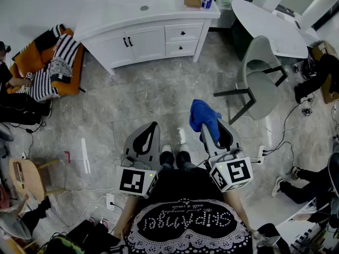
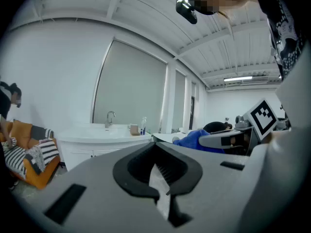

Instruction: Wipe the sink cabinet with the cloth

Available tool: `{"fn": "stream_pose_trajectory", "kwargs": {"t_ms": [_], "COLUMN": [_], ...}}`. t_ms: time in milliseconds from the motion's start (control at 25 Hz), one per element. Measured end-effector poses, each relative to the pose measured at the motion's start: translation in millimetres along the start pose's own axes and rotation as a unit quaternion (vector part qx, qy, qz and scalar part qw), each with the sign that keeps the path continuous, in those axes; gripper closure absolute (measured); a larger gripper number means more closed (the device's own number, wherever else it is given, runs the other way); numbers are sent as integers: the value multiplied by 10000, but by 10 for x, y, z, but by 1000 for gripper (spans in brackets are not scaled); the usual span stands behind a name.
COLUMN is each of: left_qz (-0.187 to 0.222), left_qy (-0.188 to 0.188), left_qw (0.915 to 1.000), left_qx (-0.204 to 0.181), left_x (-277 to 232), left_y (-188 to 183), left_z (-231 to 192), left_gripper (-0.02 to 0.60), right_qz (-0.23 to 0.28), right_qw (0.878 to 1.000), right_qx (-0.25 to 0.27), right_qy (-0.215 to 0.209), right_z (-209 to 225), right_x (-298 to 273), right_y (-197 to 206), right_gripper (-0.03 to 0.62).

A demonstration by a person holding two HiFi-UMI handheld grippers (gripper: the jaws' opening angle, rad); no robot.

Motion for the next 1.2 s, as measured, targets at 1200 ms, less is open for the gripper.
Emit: {"fn": "stream_pose_trajectory", "kwargs": {"t_ms": [1200], "left_qz": [61], "left_qy": [-340], "left_qw": [9992], "left_qx": [205], "left_x": [-526], "left_y": [-138], "left_z": [474], "left_gripper": [578], "right_qz": [17], "right_qw": [9991], "right_qx": [129], "right_qy": [-395], "right_z": [683], "right_x": [93], "right_y": [-129], "right_gripper": [461]}}
Point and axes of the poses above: the fingertips, and each gripper's own axes: x backward along the fingers, z to its right, y out of its underside, the point moved 1 cm from there along x, backward along the fingers, and after that the axes turned 9 degrees about -x, right-handed, at the moved point
